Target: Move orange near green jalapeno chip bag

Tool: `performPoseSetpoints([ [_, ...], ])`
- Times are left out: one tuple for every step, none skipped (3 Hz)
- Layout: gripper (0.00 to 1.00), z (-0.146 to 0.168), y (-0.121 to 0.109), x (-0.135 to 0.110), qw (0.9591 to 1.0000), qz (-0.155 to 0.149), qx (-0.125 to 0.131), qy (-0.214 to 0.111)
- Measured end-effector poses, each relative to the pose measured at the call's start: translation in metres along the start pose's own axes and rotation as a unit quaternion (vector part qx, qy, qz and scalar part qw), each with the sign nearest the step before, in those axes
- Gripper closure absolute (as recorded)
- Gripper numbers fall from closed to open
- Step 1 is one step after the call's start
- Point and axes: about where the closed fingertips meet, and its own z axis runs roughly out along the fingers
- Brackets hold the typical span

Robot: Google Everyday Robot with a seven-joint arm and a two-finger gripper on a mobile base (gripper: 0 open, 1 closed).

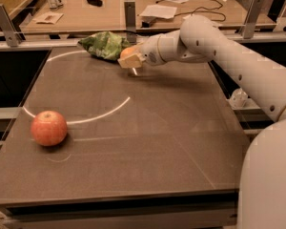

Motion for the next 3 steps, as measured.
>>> performPoseSetpoints([
  [0.37, 0.002, -0.003, 0.008, 0.9997, 0.01, -0.014, 0.015],
  [0.13, 0.0, -0.007, 0.017, 0.9989, 0.02, -0.026, 0.035],
  [0.0, -0.003, -0.006, 0.025, 0.9968, 0.025, -0.045, 0.062],
])
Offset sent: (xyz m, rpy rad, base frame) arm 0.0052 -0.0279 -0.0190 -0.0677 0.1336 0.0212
